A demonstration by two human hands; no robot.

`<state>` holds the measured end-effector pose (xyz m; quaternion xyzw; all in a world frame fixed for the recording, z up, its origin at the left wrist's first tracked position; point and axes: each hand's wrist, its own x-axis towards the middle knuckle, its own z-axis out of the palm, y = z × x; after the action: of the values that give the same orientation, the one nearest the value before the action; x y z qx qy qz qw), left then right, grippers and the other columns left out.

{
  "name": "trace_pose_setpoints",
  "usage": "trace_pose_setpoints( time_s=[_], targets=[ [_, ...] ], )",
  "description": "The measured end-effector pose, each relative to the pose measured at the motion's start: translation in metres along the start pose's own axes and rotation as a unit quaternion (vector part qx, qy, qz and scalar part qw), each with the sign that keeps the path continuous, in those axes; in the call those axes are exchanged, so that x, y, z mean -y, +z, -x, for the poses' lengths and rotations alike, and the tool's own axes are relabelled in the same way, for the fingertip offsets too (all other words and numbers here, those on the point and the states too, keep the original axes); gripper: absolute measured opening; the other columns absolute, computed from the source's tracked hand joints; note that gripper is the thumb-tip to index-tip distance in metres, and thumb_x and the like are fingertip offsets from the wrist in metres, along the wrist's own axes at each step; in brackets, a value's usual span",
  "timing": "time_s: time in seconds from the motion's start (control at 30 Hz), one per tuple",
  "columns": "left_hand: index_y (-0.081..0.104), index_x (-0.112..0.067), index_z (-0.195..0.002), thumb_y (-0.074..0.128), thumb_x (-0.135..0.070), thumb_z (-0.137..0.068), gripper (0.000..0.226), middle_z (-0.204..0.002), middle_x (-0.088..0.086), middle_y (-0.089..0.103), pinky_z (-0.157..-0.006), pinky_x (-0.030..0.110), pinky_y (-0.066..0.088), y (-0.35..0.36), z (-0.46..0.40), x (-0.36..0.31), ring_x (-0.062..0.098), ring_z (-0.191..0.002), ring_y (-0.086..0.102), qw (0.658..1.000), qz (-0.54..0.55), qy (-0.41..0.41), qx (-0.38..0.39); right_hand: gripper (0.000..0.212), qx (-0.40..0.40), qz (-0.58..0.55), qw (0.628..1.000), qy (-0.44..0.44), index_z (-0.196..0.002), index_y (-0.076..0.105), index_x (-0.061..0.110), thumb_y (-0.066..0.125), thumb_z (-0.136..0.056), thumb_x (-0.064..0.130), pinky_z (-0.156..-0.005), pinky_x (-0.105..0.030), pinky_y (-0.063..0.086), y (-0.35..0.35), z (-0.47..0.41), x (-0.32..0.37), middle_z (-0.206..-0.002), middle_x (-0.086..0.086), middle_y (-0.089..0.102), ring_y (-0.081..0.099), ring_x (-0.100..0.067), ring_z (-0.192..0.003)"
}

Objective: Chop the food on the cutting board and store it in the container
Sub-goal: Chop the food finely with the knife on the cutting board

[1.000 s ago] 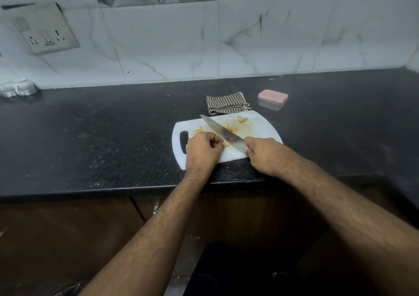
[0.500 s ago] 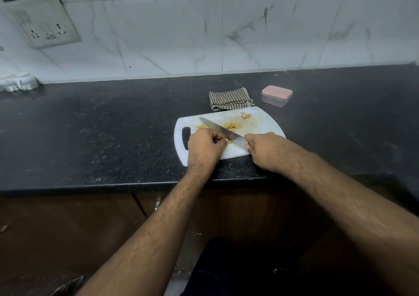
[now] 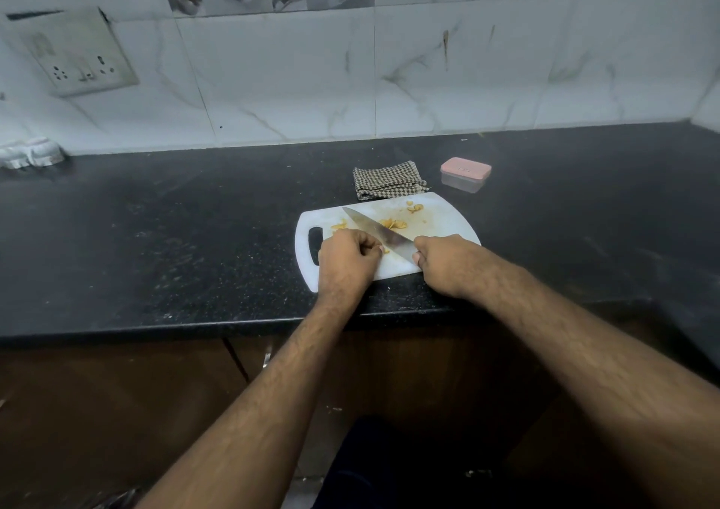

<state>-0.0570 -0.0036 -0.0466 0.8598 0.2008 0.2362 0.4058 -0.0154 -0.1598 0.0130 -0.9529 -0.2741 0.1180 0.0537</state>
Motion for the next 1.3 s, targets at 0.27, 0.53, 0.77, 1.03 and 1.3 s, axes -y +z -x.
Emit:
trace_pose_setpoints(
  time_s=[0.27,0.53,0.77,1.03,1.3],
  targets=[
    [0.074,-0.02,-0.074,0.076,-0.021,-0.089,0.015,-0.071,-0.012,0.07,-0.079,0.031,0.058,0.001,-0.003,0.0,0.004,-0.074,0.065,1.0,0.002,-0.011,0.001,0.016,-0.028,-0.011,0.999,-0.011,-0.106,0.043,0.023,0.033,-0.109,0.036,-0.074,-0.037,0.05,0.01,0.003,-0.006,-0.092,-0.003,0.055,0.055,-0.018,-0.084],
    [0.072,-0.023,-0.074,0.075,-0.023,-0.089,0.016,-0.07,-0.014,0.069,-0.078,0.031,0.057,0.001,-0.002,0.0,0.003,-0.073,0.064,1.0,-0.013,-0.005,0.0,0.022,-0.011,0.007,1.0,-0.024,-0.118,0.048,0.022,0.033,-0.109,0.035,-0.074,-0.034,0.043,0.006,-0.001,-0.006,-0.099,-0.004,0.054,0.053,-0.019,-0.089],
    [0.071,-0.024,-0.07,0.075,-0.023,-0.089,0.019,-0.067,-0.013,0.069,-0.081,0.036,0.059,0.002,-0.003,0.0,0.004,-0.07,0.064,1.0,-0.017,0.001,0.001,0.016,0.022,0.033,0.999,-0.022,-0.111,0.047,0.021,0.036,-0.108,0.033,-0.077,-0.034,0.043,-0.002,-0.009,-0.001,-0.102,-0.004,0.053,0.054,-0.02,-0.093],
    [0.071,-0.021,-0.07,0.073,-0.021,-0.089,0.02,-0.065,-0.011,0.069,-0.085,0.04,0.058,0.002,-0.001,-0.001,0.005,-0.068,0.064,1.0,-0.013,0.003,-0.003,0.014,0.026,0.035,0.999,-0.024,-0.105,0.043,0.022,0.036,-0.108,0.034,-0.079,-0.033,0.042,-0.003,-0.013,-0.002,-0.106,-0.006,0.055,0.053,-0.02,-0.094],
    [0.07,-0.02,-0.07,0.074,-0.023,-0.089,0.019,-0.069,-0.011,0.069,-0.086,0.043,0.058,0.002,-0.001,-0.001,0.006,-0.072,0.065,1.0,-0.012,-0.003,-0.003,0.019,0.013,-0.015,1.0,-0.023,-0.115,0.047,0.021,0.033,-0.109,0.033,-0.073,-0.032,0.04,0.001,-0.006,-0.009,-0.098,-0.002,0.053,0.051,-0.016,-0.087]
  ],
)
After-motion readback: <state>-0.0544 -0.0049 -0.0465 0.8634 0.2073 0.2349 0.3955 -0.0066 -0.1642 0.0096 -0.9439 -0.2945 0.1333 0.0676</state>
